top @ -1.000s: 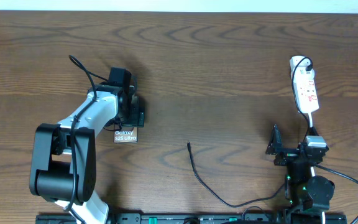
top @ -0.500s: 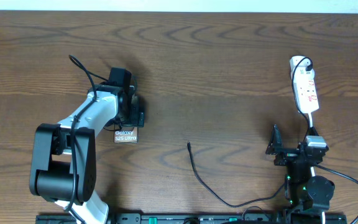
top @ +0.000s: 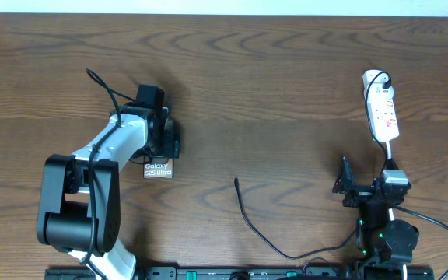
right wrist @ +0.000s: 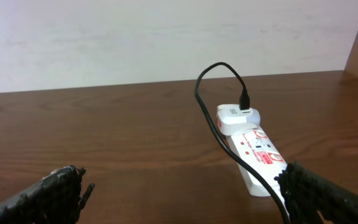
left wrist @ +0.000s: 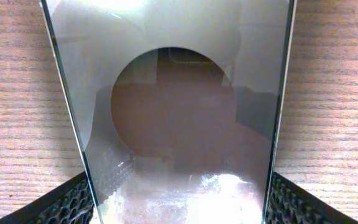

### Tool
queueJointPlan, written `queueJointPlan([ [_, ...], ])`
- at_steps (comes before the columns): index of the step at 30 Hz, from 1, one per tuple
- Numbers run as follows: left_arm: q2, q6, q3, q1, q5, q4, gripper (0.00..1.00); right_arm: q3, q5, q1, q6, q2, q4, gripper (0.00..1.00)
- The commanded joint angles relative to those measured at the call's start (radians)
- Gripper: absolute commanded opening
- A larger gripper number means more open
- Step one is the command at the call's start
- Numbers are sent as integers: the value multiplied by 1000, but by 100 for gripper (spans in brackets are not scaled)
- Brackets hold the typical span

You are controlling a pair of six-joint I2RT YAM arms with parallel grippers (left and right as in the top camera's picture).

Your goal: Plug charger to phone and switch on socket

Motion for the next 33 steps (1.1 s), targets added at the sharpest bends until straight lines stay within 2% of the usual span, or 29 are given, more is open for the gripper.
queueJointPlan([
  [1,60,13,-58,-2,-19,-18,81,-2,8,9,10,-5,-4,99],
  [10,60,13,-58,-2,-19,-18,79,-2,8,9,10,-5,-4,99],
  [12,60,13,-58,-2,-19,-18,76,-2,8,9,10,-5,-4,99],
  [19,60,13,-58,-2,-19,-18,74,-2,8,9,10,-5,-4,99],
  [23,60,13,-58,-2,-19,-18,69,-2,8,9,10,-5,-4,99],
  [29,60,13,-58,-2,-19,-18,52,-2,8,9,10,-5,-4,99],
  [31,60,13,-58,-2,-19,-18,41,-2,8,9,10,-5,-4,99],
  [32,60,13,-58,-2,-19,-18,26,-2,8,9,10,-5,-4,99],
  [33,60,13,-58,-2,-19,-18,20,-2,8,9,10,-5,-4,99],
])
